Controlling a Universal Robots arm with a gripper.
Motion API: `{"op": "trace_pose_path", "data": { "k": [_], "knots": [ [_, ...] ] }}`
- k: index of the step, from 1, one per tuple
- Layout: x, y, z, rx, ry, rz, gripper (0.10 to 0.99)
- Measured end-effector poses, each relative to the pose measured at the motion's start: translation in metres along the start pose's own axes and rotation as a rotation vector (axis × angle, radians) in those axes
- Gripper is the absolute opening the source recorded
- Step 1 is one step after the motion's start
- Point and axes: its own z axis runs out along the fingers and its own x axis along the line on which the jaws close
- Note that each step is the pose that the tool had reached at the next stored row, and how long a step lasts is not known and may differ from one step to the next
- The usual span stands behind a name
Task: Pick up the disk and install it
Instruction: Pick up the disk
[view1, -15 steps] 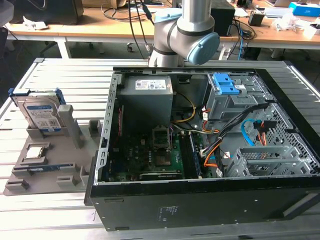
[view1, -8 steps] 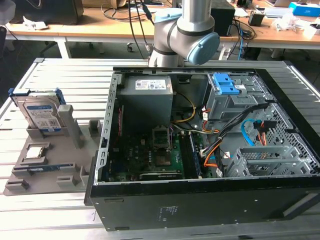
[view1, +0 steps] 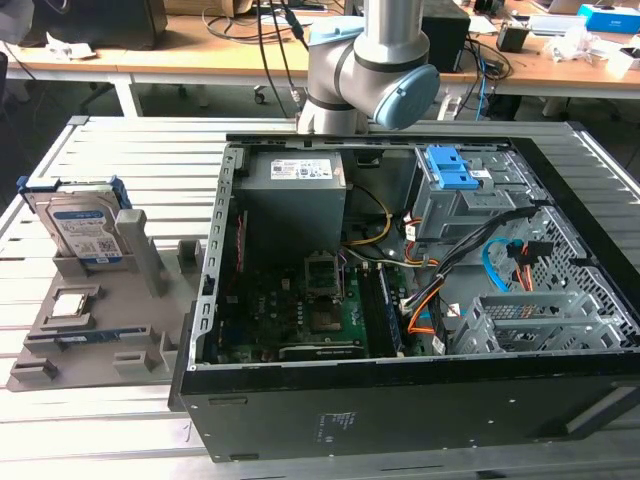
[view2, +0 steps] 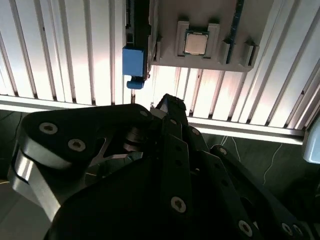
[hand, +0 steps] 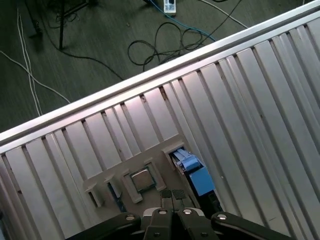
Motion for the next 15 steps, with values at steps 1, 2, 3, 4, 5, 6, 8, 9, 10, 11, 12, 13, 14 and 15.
{"op": "trace_pose_path", "data": {
  "k": [1,2,3,4,5,6,8,9,10,11,12,13,14,15],
  "knots": [
    [0.0,0.0,0.0,0.0,0.0003,-0.006,0.106],
    [0.0,0.0,0.0,0.0,0.0006,-0.013,0.106],
    [0.0,0.0,0.0,0.0,0.0008,-0.019,0.106],
    [0.0,0.0,0.0,-0.001,0.0014,-0.03,0.106],
    [0.0,0.0,0.0,-0.001,0.0016,-0.034,0.106],
    [0.0,0.0,0.0,-0.001,0.0019,-0.043,0.106],
    [0.0,0.0,0.0,-0.001,0.0025,-0.055,0.106],
    [0.0,0.0,0.0,-0.001,0.0027,-0.06,0.106],
    [0.0,0.0001,0.0,-0.002,0.003,-0.066,0.106],
    [0.0,0.0,0.0,-0.002,0.0035,-0.076,0.106],
    [0.0,0.0,0.0,-0.002,0.0039,-0.085,0.106],
    [0.0,0.0,0.0,-0.002,0.0042,-0.093,0.106],
    [0.0,0.0,0.0,-0.002,0.0044,-0.098,0.106],
    [0.0,0.0,0.0,-0.002,0.0048,-0.107,0.106]
  ]
}}
